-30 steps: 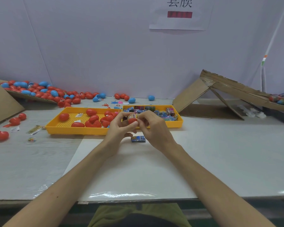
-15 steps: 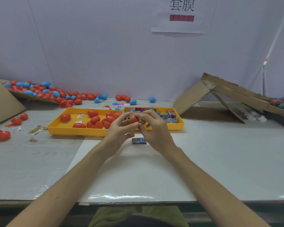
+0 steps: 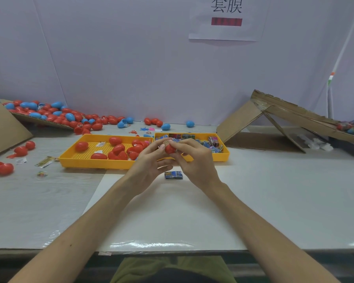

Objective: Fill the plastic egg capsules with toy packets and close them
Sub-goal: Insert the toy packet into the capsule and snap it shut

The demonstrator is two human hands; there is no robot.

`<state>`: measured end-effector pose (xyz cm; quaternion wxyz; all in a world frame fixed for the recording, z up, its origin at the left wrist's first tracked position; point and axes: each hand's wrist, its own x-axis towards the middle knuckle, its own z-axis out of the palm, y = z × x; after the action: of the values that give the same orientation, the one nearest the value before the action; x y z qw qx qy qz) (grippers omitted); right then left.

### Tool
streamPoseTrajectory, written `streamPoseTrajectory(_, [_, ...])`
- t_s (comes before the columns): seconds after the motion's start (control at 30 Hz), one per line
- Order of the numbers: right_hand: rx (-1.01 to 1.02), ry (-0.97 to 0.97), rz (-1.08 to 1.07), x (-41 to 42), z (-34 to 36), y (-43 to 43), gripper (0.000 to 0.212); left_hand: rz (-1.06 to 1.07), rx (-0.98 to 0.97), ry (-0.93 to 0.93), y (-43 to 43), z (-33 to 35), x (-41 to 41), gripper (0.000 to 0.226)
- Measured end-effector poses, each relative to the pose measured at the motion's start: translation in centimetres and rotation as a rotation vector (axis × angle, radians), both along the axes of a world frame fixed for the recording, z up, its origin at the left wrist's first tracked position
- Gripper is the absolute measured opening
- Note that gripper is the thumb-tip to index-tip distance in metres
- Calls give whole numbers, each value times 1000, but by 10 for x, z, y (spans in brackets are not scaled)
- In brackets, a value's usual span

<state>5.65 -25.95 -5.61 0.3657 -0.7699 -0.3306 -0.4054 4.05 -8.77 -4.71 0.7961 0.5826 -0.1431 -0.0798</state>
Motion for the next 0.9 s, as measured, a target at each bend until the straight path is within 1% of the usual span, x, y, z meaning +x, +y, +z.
streamPoseTrajectory(0.27, [57,-50,13,0,0,0,31,8,-26,25,-1,0,0,33])
streamPoseTrajectory(0.43, [71,-62,24,1,1,-1,29,9,-58,30,-1,0,-1,40])
streamPoseTrajectory(0.53, [71,-55,26,1,-1,0,30,16,-83,30,-1,-1,-1,40])
streamPoseTrajectory(0.63, [69,46,44,1,0,0,36,77,-79,12,-3,-1,-1,35])
streamPoseTrajectory(0.7, [43,105,61,0,1,1,42,164,-28,-6,-5,-2,-1,37])
streamPoseTrajectory(0.77, [22,130,73,0,1,3,41,225,44,-31,-6,-3,-1,37])
streamPoseTrajectory(0.83, [78,172,78,-1,2,4,33,225,61,-41,-7,-4,-1,30])
streamPoseTrajectory(0.9, [193,296,90,-3,4,4,34,218,33,-30,-7,-3,-1,20])
